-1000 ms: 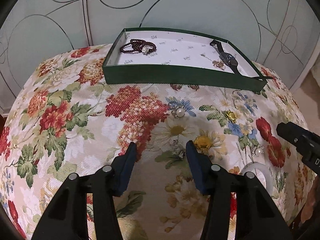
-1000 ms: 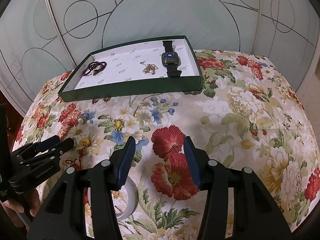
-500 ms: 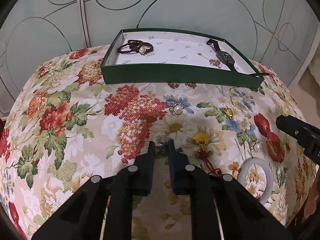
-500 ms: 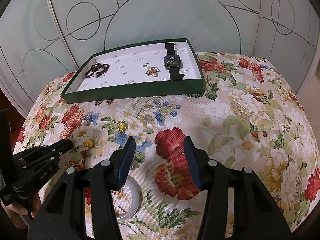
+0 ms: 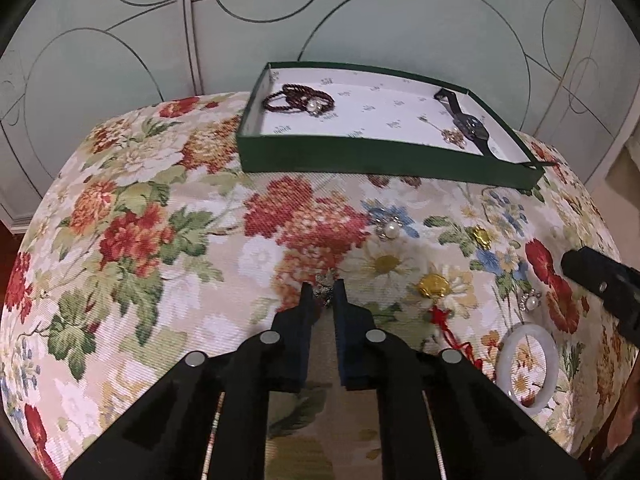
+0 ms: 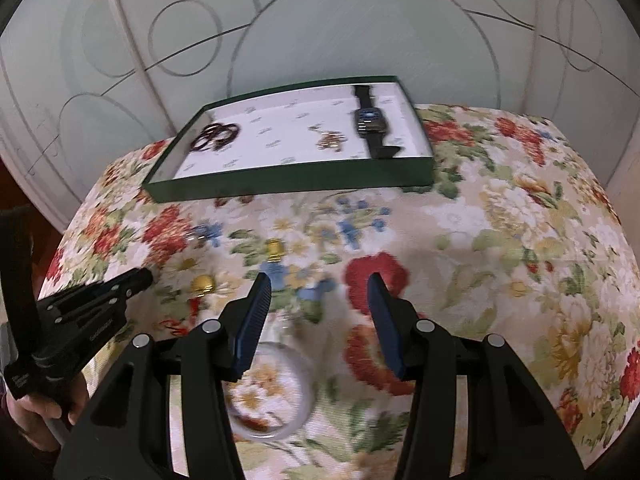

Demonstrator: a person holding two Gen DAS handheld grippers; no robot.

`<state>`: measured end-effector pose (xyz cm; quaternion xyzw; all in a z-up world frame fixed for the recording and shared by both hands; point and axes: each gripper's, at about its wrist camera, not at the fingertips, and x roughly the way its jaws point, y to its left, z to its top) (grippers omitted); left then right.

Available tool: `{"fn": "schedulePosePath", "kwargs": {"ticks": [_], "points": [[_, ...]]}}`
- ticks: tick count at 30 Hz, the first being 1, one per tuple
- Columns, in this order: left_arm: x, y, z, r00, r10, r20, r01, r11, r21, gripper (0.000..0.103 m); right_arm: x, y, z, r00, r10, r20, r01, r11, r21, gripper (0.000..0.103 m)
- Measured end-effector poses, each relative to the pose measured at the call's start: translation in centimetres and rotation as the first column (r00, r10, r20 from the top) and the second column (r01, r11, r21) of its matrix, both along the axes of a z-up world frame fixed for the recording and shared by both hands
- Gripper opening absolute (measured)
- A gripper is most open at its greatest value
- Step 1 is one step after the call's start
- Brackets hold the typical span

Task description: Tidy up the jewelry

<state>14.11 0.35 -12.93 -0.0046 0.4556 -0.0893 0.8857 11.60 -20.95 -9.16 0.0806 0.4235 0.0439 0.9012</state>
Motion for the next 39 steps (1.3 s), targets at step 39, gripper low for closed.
{"fn": "schedulePosePath", "kwargs": {"ticks": [39], "points": [[0.5, 1.1, -0.8, 0.999, 0.016, 0.028, -0.015, 1.0, -0.014, 0.024, 1.0, 3.9, -2.1, 0.996, 0.076, -0.036, -0.074, 0.996, 0.056, 0.051]]}}
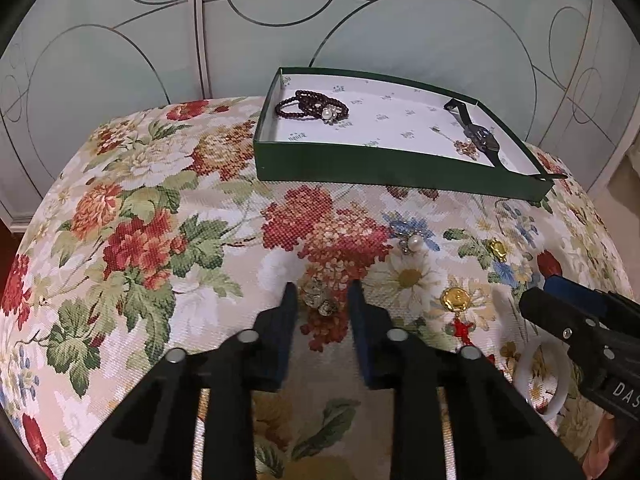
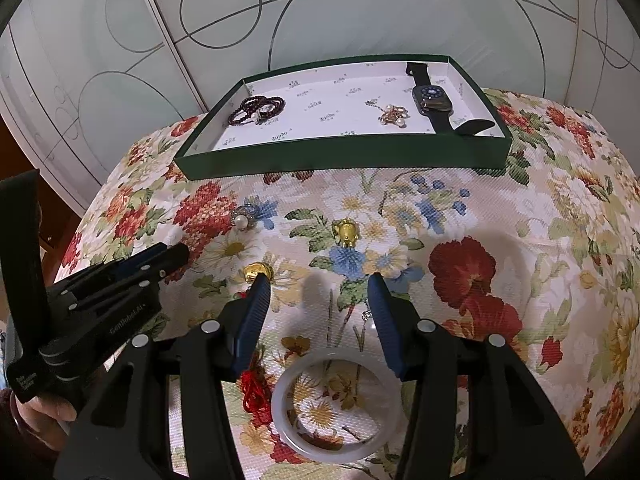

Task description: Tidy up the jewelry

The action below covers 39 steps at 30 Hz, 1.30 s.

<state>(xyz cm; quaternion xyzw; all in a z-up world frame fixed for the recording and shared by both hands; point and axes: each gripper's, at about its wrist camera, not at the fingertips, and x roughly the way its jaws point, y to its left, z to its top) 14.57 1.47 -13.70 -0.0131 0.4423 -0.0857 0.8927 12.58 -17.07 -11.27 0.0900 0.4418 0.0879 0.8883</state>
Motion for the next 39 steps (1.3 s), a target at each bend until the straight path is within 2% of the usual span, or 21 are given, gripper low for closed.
{"fn": "schedulePosePath", "kwargs": {"ticks": [3, 11, 23, 28, 31, 34, 36, 39], "points": [[0.0, 0.1, -0.1, 1.0, -0.001, 0.004, 0.001, 1.0, 0.008, 0.015, 0.0, 0.1, -0.2, 1.0, 0.002, -0.003, -0.002, 1.0, 0.002, 0.051], [-0.1, 0.1, 0.1, 1.0, -0.007, 0.011, 0.006, 1.0, 0.02, 0.012, 0.1, 0.9, -0.3, 1.0, 0.013, -0.006, -0.013, 1.0, 0.002, 0.051], [-0.1, 0.6, 0.4, 1.0, 0.013, 0.015, -0.013, 0.999, 0.031, 0.011, 1.5, 3.5, -1.4, 0.998, 0.046, -0.034, -0.046, 0.999, -0.019, 0.051], [-0.1, 1.2, 0.6, 0.999, 0.024, 0.02, -0.025, 0.999, 0.033, 0.011, 1.9, 4.8, -1.5, 0.998, 0.064, -0.024, -0.065, 0.996, -0.057, 0.054], [0.0, 1.5, 0.6, 0.999, 0.03, 0.02, -0.03, 0.999, 0.037, 0.011, 1.9, 5.5, -1.6, 0.997, 0.075, -0.016, -0.076, 0.991, -0.112, 0.054], [0.0, 1.6, 0.5, 0.999, 0.031, 0.018, -0.032, 0.999, 0.038, 0.011, 1.8, 5.9, -1.7, 0.997, 0.072, -0.002, -0.072, 0.983, -0.167, 0.041], [-0.1, 1.6, 0.5, 0.999, 0.03, 0.016, -0.03, 0.999, 0.036, 0.011, 1.8, 5.8, -1.7, 0.997, 0.076, 0.007, -0.074, 0.979, -0.188, 0.022], [-0.1, 1.5, 0.4, 1.0, 0.027, 0.012, -0.027, 0.999, 0.036, 0.011, 1.8, 5.1, -1.7, 0.997, 0.074, 0.004, -0.072, 0.985, -0.159, 0.018]]}}
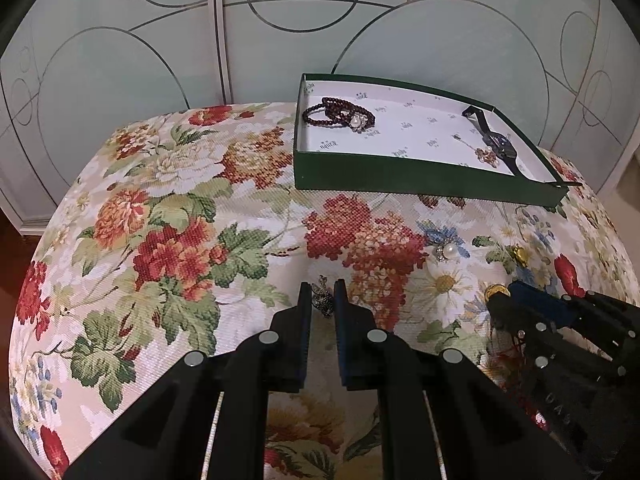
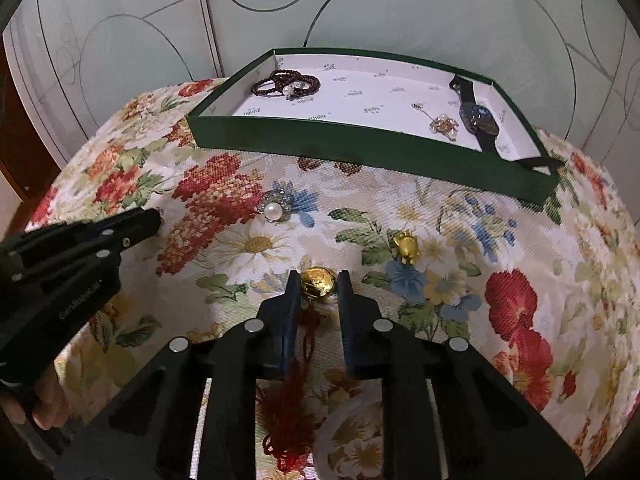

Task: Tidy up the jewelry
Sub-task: 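Close the left tool on the pearl earring while the right tool grasps the red-tasseled gold charm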

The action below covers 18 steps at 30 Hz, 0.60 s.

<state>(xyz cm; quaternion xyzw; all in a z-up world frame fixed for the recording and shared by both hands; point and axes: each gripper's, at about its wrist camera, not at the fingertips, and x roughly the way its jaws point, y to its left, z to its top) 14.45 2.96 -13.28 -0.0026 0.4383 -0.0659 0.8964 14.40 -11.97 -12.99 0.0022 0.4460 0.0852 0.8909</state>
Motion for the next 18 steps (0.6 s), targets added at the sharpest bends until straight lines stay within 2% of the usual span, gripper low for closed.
{"fn": "schedulePosePath", "kwargs": {"ticks": [5, 18], "points": [[0.0, -0.1, 0.0, 1.0, -0.002, -0.003, 0.002, 1.0, -0.005, 0.011, -0.4, -0.4, 0.2, 1.0, -0.001, 0.013, 0.001, 1.0, 0.013, 0.009], [0.1, 0.0, 0.2, 1.0, 0.002, 0.0, -0.002, 1.0, -0.009, 0.011, -1.0, -1.8, 1.7, 0.999, -0.02, 0.036, 0.018, 0.998, 0.053, 0.004]]}}
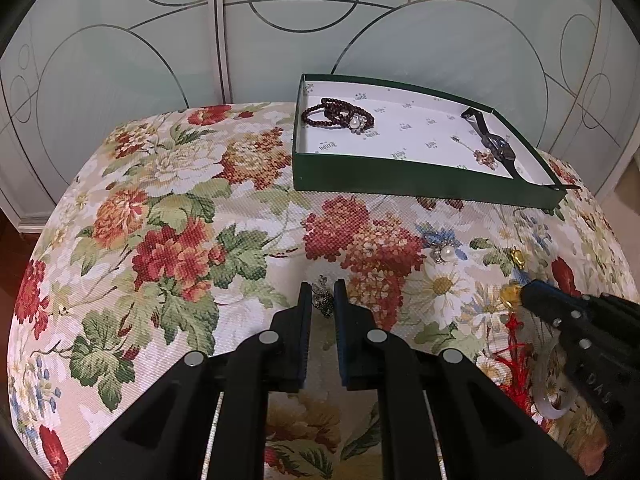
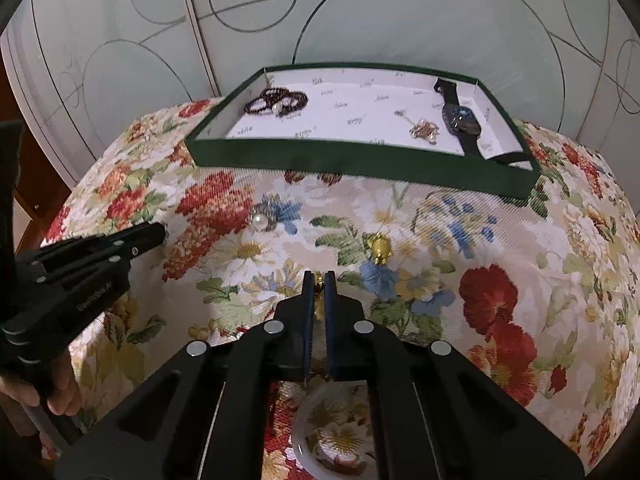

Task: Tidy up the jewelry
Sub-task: 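Close the left tool on the pearl earring while the right tool grasps the red-tasseled gold charm, then carry the earring and red-tasseled charm with both tools into the green box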

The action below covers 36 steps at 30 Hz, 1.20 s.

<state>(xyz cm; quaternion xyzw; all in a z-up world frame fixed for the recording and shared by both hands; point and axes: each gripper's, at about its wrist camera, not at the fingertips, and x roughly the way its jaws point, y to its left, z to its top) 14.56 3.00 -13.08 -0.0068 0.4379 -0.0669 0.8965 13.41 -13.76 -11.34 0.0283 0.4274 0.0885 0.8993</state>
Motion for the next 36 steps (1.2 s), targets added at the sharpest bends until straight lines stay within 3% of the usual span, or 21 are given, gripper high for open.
{"fn": "schedulePosePath", "kwargs": {"ticks": [12, 17, 19, 21, 22, 29, 32, 35, 36], "points": [[0.3, -1.0, 2.2, 0.999, -0.018, 0.036, 0.019, 1.0, -0.008, 0.011, -0.4, -1.4, 4.9, 0.995, -0.007, 0.103, 0.005, 1.0, 0.017, 0.0], [0.4, -1.2, 2.3, 0.999, -0.024, 0.038, 0.024, 1.0, -0.007, 0.011, -0.2, -1.9, 4.7, 0.996, -0.009, 0.084, 0.007, 1.0, 0.021, 0.002], [0.4, -1.2, 2.2, 0.999, -0.024, 0.034, 0.024, 1.0, -0.006, 0.011, 0.0, -1.9, 3.7, 0.999, -0.011, 0.049, 0.009, 0.999, 0.039, 0.013], [0.4, -1.2, 2.0, 0.999, -0.025, 0.027, 0.025, 1.0, -0.005, 0.011, 0.1, -1.9, 2.6, 1.0, -0.023, 0.017, 0.022, 0.998, 0.06, 0.043], [0.3, -1.2, 1.9, 0.999, -0.025, 0.025, 0.025, 1.0, -0.004, 0.011, 0.1, -1.8, 1.9, 1.0, -0.024, 0.001, 0.024, 0.997, 0.068, 0.045], [0.3, -1.0, 1.5, 1.0, -0.02, 0.018, 0.02, 1.0, -0.005, 0.011, 0.2, -0.3, -0.8, 0.999, 0.005, -0.049, -0.004, 1.0, 0.028, 0.044], [0.4, -0.8, 1.4, 1.0, -0.02, 0.017, 0.02, 1.0, -0.004, 0.011, -0.1, 0.4, -1.5, 0.998, 0.025, -0.064, -0.024, 1.0, 0.01, 0.033], [0.4, -0.8, 1.4, 1.0, -0.02, 0.016, 0.02, 1.0, -0.004, 0.011, -0.4, 0.9, -1.5, 0.998, 0.044, -0.05, -0.046, 0.998, -0.039, 0.011], [0.5, -0.9, 1.4, 1.0, -0.02, 0.016, 0.02, 1.0, -0.004, 0.011, -0.4, 0.9, -1.6, 0.998, 0.048, -0.051, -0.05, 0.998, -0.037, 0.011]]}}
